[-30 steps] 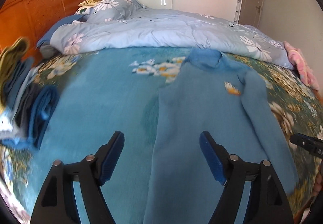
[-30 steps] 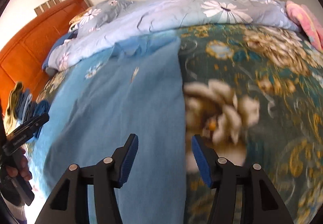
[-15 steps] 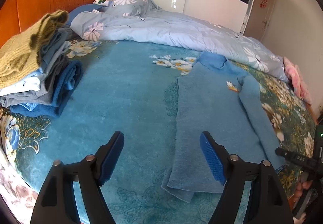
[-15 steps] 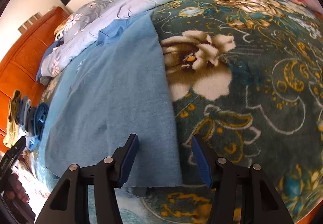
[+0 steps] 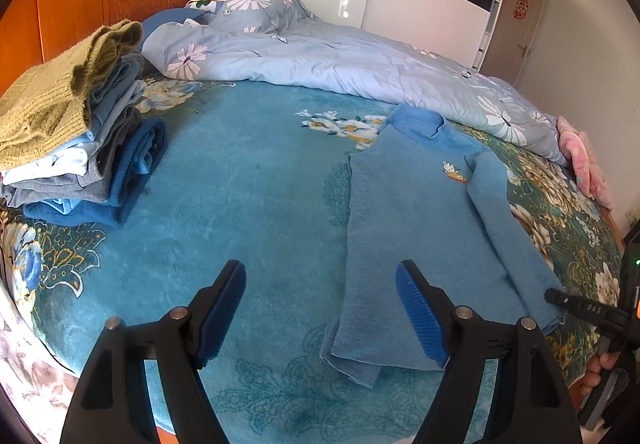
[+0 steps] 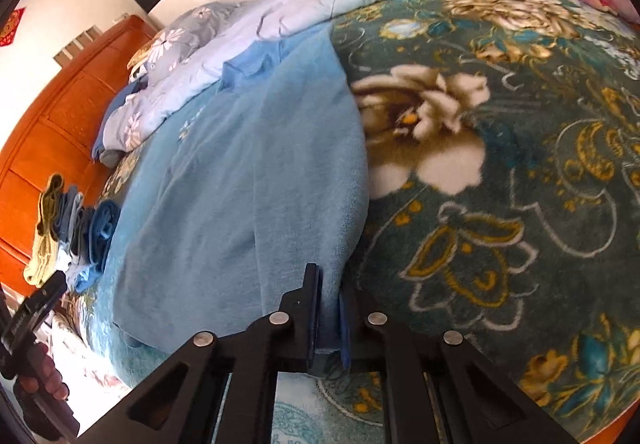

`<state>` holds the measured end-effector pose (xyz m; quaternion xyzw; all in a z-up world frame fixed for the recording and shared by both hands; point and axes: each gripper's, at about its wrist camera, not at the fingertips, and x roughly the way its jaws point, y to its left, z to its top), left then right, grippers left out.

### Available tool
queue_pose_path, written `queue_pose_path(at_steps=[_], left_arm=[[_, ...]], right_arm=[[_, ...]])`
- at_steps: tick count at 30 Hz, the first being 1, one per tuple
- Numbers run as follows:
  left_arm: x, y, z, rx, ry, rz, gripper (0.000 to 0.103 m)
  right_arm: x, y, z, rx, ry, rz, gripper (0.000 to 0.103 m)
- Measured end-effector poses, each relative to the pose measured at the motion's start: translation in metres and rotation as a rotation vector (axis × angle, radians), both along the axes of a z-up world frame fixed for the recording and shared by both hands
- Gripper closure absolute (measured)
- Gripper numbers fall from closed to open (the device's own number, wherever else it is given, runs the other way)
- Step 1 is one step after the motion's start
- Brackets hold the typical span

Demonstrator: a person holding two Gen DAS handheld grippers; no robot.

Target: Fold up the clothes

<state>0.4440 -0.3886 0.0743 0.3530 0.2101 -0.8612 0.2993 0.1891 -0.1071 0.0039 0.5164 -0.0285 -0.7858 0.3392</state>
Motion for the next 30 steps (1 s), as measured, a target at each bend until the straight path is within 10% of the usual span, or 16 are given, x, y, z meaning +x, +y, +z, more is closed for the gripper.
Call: queue_pose_path(at_steps=[30], left_arm=[[-0.041, -0.029, -0.05, 0.032, -0.167, 0.029, 0.024]], right_arm=[[-0.182, 0.119, 0.041, 0.331, 0.199, -0.286, 0.098]])
